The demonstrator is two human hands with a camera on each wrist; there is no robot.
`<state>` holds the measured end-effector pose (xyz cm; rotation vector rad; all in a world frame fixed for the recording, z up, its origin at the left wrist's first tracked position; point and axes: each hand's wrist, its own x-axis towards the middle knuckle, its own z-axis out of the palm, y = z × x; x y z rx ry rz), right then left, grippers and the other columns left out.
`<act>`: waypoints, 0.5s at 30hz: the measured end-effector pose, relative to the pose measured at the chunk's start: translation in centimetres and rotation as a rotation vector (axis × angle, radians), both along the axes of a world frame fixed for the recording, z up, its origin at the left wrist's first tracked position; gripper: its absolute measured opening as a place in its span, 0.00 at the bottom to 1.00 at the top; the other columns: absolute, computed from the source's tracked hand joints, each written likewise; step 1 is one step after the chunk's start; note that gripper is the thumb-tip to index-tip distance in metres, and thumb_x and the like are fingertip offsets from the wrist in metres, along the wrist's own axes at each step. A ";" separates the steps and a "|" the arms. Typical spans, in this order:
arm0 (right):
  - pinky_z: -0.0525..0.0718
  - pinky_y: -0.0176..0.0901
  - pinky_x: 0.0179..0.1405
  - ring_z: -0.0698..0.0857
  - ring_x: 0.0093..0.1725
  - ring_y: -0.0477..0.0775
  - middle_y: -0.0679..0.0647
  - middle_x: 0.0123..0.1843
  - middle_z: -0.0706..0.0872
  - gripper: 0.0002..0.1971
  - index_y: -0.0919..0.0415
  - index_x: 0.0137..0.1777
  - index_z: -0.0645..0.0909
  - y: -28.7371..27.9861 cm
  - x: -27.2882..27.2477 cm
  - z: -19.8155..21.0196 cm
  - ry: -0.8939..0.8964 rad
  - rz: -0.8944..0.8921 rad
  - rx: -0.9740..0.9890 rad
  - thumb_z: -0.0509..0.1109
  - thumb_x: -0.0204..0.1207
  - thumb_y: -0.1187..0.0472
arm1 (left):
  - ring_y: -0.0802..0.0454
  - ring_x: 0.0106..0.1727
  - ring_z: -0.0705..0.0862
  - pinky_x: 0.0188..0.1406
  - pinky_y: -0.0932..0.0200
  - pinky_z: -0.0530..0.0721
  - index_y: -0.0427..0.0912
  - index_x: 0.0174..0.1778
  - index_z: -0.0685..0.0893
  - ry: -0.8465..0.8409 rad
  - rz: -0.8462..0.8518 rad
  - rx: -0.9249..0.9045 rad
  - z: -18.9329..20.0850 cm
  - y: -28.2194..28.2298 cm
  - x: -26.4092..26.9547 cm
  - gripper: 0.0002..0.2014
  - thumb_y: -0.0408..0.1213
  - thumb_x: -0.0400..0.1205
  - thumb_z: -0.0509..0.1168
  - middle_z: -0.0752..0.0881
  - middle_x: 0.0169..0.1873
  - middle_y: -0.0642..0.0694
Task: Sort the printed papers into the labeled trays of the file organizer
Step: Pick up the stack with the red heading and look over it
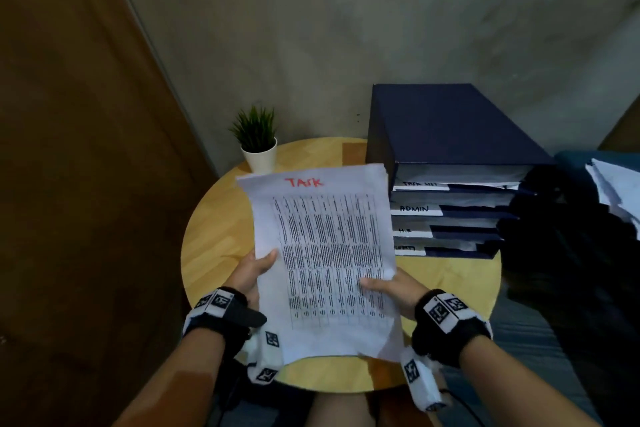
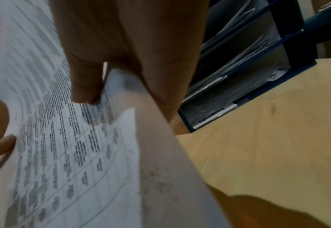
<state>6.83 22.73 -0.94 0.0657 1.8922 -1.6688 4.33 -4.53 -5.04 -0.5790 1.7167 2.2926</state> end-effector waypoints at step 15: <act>0.66 0.60 0.79 0.77 0.73 0.58 0.60 0.74 0.77 0.38 0.64 0.80 0.61 5.3 4.2 3.8 0.118 -0.228 -0.064 0.73 0.73 0.58 | 0.39 0.73 0.76 0.77 0.37 0.67 0.35 0.75 0.70 0.081 -0.249 -0.079 5.5 6.0 1.1 0.24 0.38 0.84 0.62 0.77 0.72 0.37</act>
